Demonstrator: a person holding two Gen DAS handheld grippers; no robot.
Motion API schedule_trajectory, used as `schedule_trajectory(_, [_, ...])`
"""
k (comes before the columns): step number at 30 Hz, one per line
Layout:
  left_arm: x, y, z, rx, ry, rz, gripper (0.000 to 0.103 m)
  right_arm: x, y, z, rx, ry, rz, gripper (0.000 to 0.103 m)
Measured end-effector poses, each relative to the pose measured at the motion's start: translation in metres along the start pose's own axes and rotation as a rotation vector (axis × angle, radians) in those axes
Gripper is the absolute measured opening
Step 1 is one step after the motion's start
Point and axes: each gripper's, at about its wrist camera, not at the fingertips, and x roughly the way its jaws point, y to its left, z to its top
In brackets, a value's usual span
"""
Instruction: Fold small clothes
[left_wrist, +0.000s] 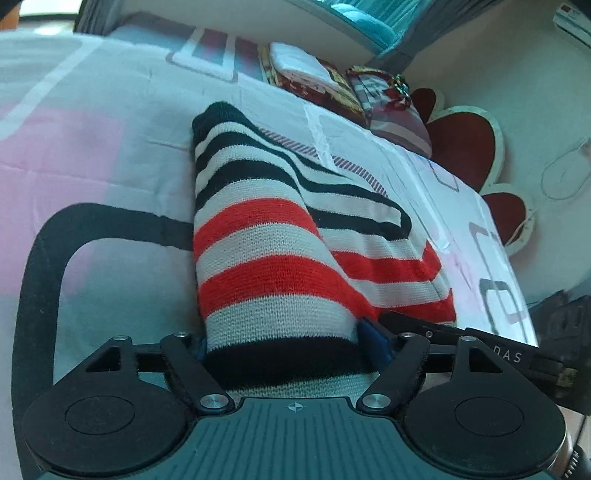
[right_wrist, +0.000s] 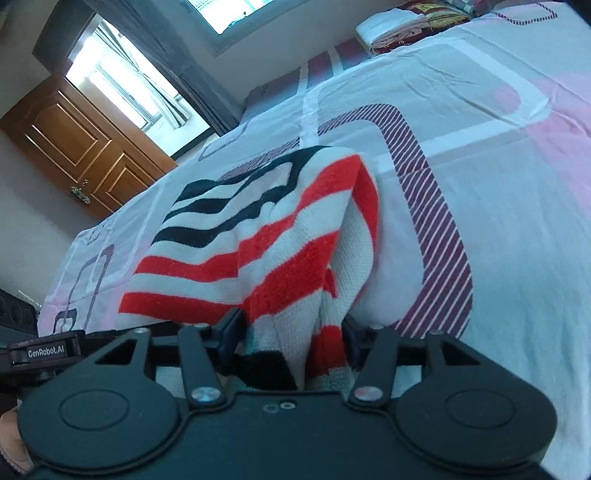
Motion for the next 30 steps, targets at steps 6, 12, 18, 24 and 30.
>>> schedule_trajectory(6, [-0.019, -0.01, 0.004, 0.068, -0.032, 0.008, 0.056, -0.016, 0.009, -0.007, 0.015, -0.05, 0.004, 0.036])
schedule_trajectory(12, [-0.042, -0.015, 0.007, 0.101, -0.068, 0.017, 0.056, -0.03, 0.028, -0.007, 0.01, -0.085, 0.056, 0.035])
schedule_trajectory(18, [-0.079, 0.001, 0.011, 0.102, -0.106, 0.023, 0.056, -0.037, 0.048, -0.007, 0.028, -0.106, 0.098, 0.035])
schedule_trajectory(24, [-0.125, 0.043, 0.009, 0.081, -0.131, 0.045, 0.056, -0.024, 0.09, -0.011, -0.002, -0.096, 0.12, 0.035])
schedule_trajectory(30, [-0.183, 0.117, 0.004, 0.063, -0.147, 0.066, 0.056, 0.004, 0.153, -0.032, -0.02, -0.088, 0.142, 0.035])
